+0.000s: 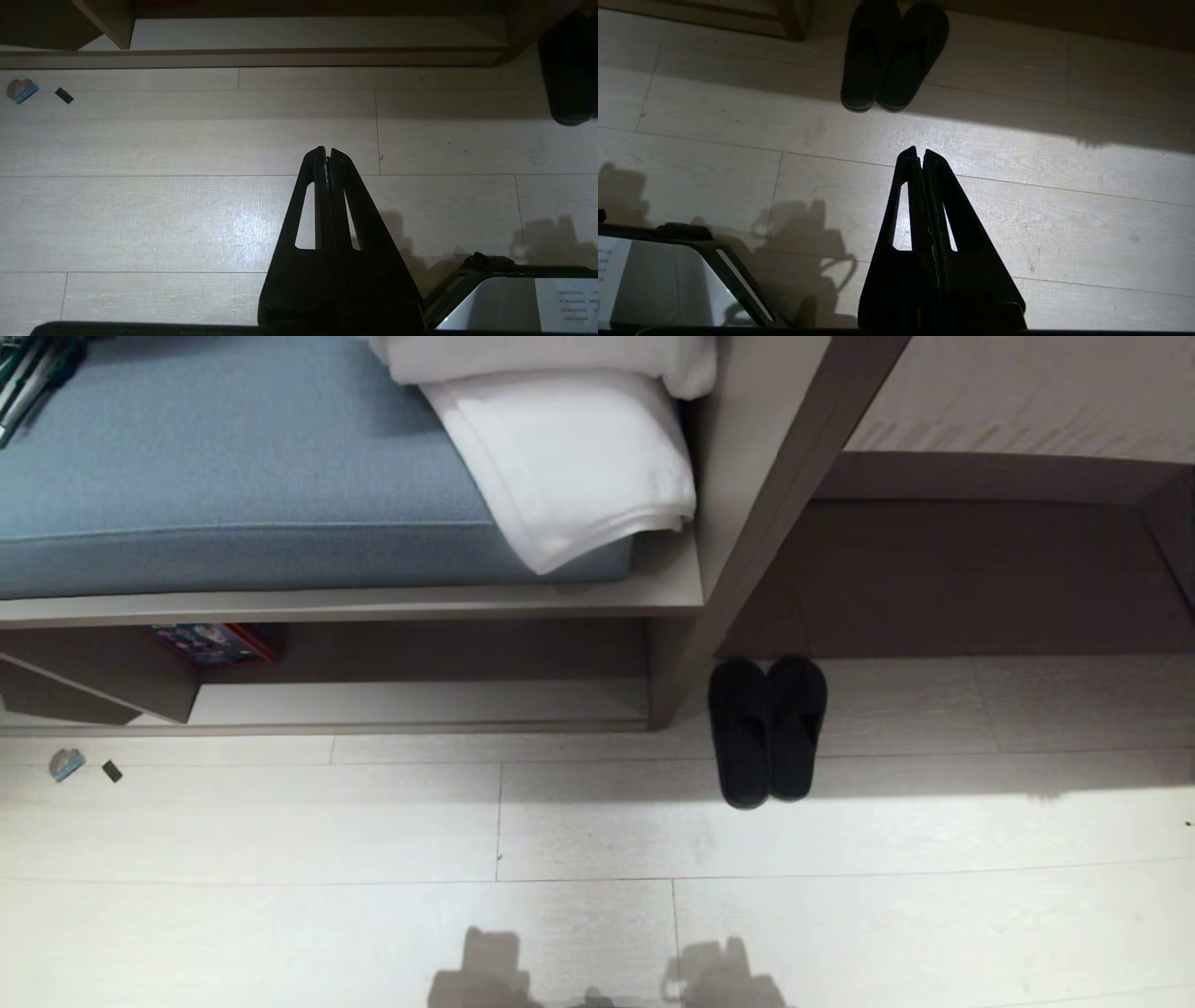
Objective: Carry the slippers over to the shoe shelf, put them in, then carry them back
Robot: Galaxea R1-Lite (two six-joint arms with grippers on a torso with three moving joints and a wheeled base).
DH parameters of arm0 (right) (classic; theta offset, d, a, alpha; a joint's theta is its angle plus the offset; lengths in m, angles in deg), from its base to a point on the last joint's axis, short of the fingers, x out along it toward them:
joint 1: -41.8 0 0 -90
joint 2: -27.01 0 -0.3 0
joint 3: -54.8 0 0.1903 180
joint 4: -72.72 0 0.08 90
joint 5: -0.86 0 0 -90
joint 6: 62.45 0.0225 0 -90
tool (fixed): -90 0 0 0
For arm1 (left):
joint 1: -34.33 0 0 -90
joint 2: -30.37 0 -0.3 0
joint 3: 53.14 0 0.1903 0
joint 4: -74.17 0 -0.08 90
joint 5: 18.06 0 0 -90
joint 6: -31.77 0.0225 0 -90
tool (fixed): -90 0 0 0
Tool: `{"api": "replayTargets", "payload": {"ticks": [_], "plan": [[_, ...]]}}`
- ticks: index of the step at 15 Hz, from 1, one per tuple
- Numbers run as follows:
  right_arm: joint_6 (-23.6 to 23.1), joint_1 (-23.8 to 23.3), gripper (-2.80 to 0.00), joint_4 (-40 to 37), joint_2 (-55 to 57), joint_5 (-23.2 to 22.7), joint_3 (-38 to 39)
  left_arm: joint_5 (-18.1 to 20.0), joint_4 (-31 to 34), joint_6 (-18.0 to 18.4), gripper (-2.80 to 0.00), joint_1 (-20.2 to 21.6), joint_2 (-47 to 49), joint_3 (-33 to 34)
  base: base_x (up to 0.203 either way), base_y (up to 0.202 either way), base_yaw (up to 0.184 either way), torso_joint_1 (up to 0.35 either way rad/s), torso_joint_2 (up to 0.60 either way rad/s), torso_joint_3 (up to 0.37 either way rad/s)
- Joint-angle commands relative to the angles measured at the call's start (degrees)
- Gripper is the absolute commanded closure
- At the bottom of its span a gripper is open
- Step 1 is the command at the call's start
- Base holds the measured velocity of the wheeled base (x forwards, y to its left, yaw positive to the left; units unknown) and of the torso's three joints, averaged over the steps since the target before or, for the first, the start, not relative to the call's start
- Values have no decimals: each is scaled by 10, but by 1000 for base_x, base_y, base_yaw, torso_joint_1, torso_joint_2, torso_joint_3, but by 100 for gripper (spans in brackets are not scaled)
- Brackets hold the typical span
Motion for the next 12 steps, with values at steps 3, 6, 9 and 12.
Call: {"api": "replayTargets", "payload": {"ticks": [3,6,9,12], "plan": [[-1,0,0,0,1,0,0,0,0,0,0,0,1,4,0,0,0,3,1,204],[-1,0,0,0,1,0,0,1,0,0,0,0,1,4,0,0,0,3,1,200],[-1,0,0,0,1,0,1,1,0,0,0,0,1,4,0,0,0,4,3,202],[-1,0,0,0,1,0,0,1,0,0,0,0,1,4,0,0,0,4,3,205]]}}
